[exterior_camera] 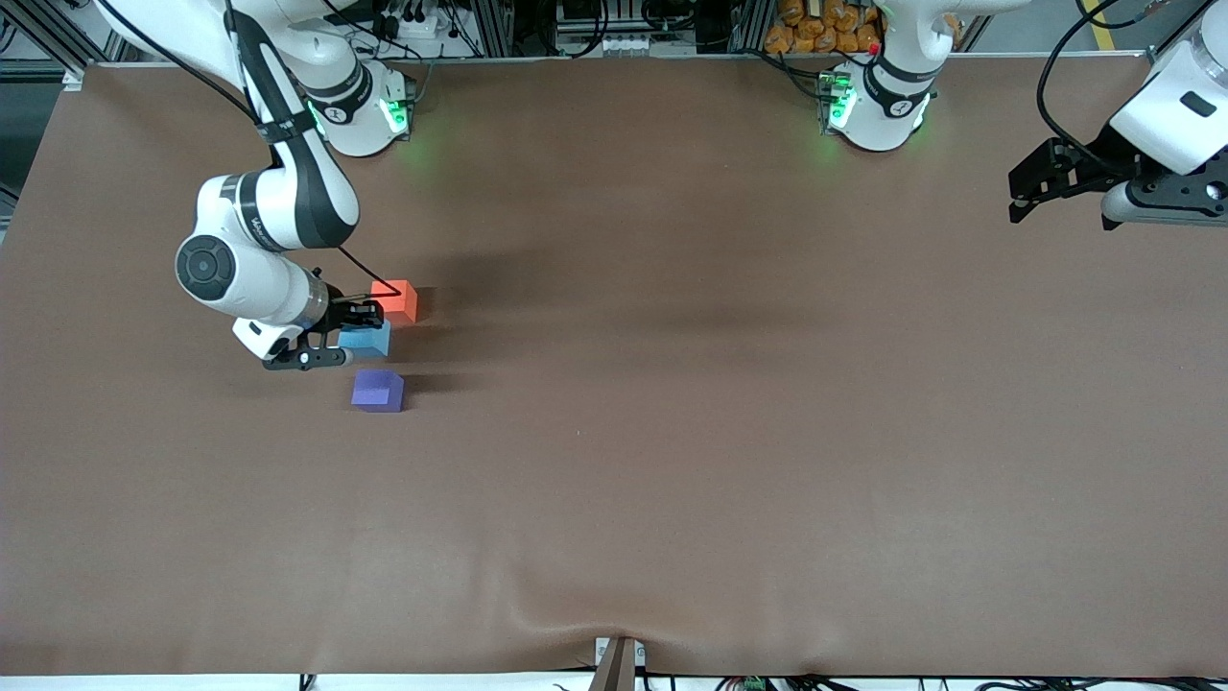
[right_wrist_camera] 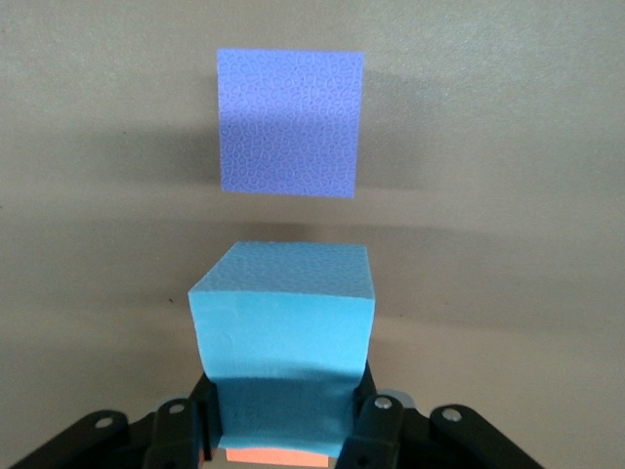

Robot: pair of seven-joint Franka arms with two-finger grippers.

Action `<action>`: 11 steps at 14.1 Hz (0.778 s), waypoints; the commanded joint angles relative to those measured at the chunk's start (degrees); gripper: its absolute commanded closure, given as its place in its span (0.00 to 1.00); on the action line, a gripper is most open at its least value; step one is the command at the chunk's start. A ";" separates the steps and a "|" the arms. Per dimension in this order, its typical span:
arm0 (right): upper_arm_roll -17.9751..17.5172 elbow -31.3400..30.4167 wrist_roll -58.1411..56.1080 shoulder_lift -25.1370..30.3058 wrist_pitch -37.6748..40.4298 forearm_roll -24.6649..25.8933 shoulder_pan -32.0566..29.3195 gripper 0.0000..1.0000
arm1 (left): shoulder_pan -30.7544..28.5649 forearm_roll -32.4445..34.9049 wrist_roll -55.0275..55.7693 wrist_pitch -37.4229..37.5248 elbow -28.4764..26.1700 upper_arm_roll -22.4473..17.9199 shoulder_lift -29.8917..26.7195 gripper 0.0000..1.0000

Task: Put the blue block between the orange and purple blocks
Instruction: 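Lower the cube between the red and purple cubes with the right gripper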

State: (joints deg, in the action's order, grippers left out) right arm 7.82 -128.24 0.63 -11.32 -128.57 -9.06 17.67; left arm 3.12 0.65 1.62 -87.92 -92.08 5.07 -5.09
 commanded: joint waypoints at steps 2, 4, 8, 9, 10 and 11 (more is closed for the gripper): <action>-0.88 -2.28 -1.25 -0.20 -3.52 -1.13 -0.35 1.00 | -0.31 -0.29 -0.22 1.08 1.20 0.21 0.43 0.00; -0.88 -2.54 -1.16 -0.55 -4.15 -1.22 0.00 1.00 | -0.31 -0.29 -0.22 1.08 1.20 0.21 0.52 0.00; -0.88 -2.90 -1.25 -1.25 -5.55 -2.19 0.35 1.00 | -0.31 -0.29 -0.22 1.08 1.20 0.21 0.52 0.00; -0.97 -2.90 -1.25 -1.51 -5.90 -2.45 0.61 1.00 | -0.31 -0.29 -0.22 1.17 1.20 0.21 0.52 0.00; -0.88 -2.90 -1.25 -1.69 -6.25 -2.71 1.05 1.00 | -0.31 -0.29 -0.22 1.08 1.20 0.21 0.52 0.00; -0.88 -2.90 -1.25 -1.95 -6.34 -2.72 1.14 1.00 | -0.31 -0.21 -0.22 1.08 1.20 0.21 0.52 0.00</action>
State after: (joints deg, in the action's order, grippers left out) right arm 7.01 -130.26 0.62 -13.05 -133.22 -10.33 18.21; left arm 3.12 0.65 1.62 -87.91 -92.08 5.07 -5.08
